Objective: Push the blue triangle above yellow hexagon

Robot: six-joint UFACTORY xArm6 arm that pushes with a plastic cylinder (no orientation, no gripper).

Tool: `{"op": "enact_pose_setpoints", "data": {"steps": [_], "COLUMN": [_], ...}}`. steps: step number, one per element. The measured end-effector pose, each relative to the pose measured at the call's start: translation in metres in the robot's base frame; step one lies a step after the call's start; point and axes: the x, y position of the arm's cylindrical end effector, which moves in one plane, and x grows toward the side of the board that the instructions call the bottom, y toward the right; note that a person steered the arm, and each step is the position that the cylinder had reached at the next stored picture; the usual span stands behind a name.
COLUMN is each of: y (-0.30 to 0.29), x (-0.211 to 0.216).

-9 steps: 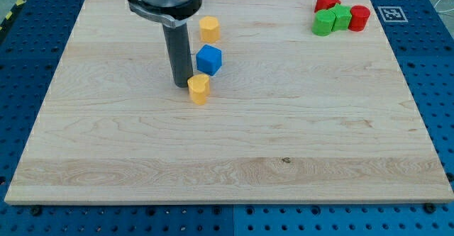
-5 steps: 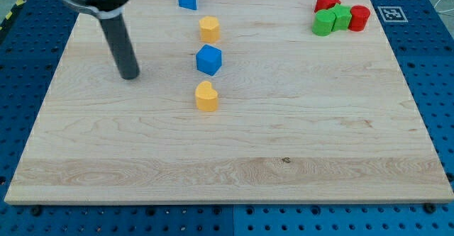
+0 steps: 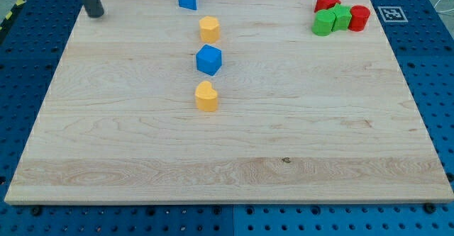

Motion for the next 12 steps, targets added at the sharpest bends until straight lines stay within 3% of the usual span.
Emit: {"op": "enact_pose_setpoints", "data": {"steps": [2, 4, 9, 10, 11, 12], "y": [0.018, 0.026, 0.209, 0.216, 0.167, 0.159], "x": [-0.044, -0.044, -0.042, -0.025, -0.025, -0.026]}}
